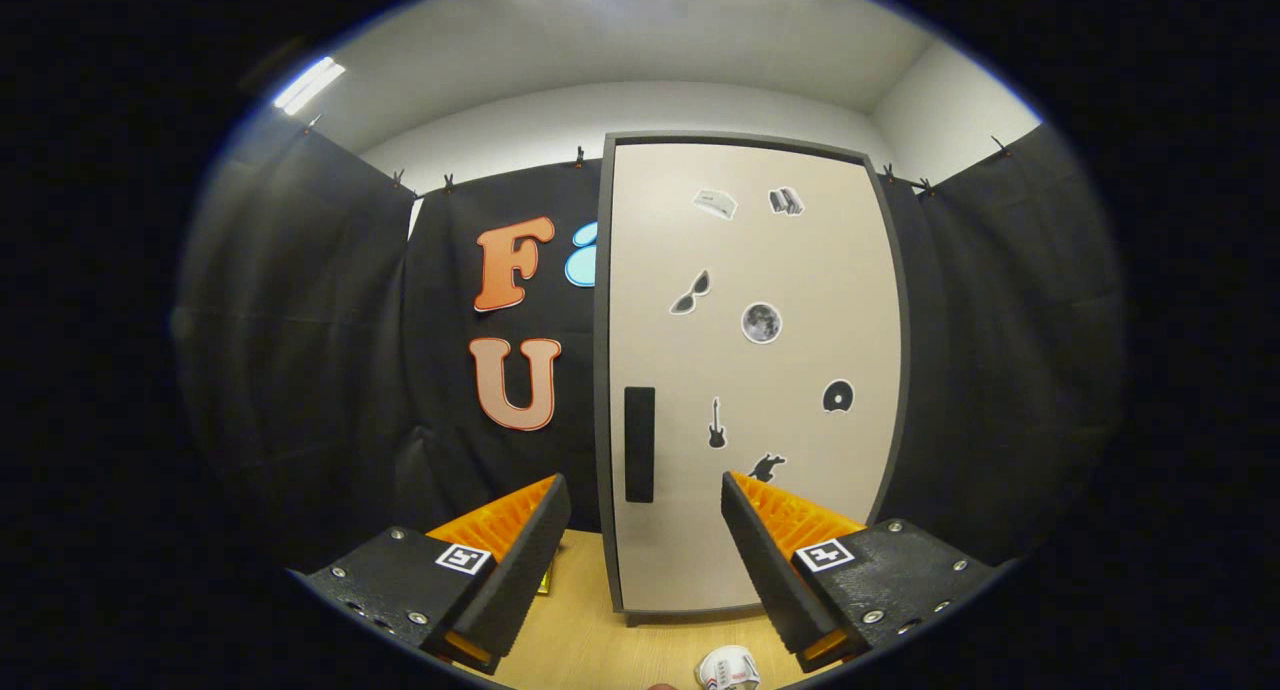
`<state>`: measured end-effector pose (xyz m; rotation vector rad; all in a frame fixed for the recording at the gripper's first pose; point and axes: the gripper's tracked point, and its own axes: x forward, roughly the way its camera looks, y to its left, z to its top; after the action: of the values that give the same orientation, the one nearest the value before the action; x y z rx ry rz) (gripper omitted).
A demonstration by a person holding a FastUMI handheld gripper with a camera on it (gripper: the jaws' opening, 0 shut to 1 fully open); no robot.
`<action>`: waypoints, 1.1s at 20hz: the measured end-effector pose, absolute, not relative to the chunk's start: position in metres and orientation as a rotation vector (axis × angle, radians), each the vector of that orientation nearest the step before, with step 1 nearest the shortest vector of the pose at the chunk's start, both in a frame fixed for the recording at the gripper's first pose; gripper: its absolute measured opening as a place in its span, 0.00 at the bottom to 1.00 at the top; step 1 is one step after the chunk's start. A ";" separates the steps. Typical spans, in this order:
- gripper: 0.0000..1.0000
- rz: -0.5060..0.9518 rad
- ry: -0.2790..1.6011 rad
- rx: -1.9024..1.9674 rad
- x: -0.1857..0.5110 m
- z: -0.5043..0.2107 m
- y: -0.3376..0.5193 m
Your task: Open the shoe cabinet door, grab the shoes and put them into the shoe cabinet, then close the shoe cabinet door.
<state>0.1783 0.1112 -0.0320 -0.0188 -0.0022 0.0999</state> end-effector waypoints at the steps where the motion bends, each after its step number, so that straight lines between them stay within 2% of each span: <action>1: 0.95 0.100 -0.004 -0.013 0.193 -0.035 0.116; 8: 0.95 0.051 -0.010 -0.053 0.280 -0.050 0.129; 12: 0.94 0.030 0.002 -0.080 0.306 -0.061 0.127; 14: 0.91 0.025 0.017 -0.064 0.315 -0.067 0.125; 16: 0.82 0.028 0.037 -0.054 0.322 -0.073 0.125; 17: 0.73 0.029 0.044 -0.056 0.324 -0.076 0.125; 22: 0.46 0.049 0.030 -0.064 0.322 -0.076 0.133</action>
<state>0.3221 0.1327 -0.0760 -0.0643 0.0303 0.0487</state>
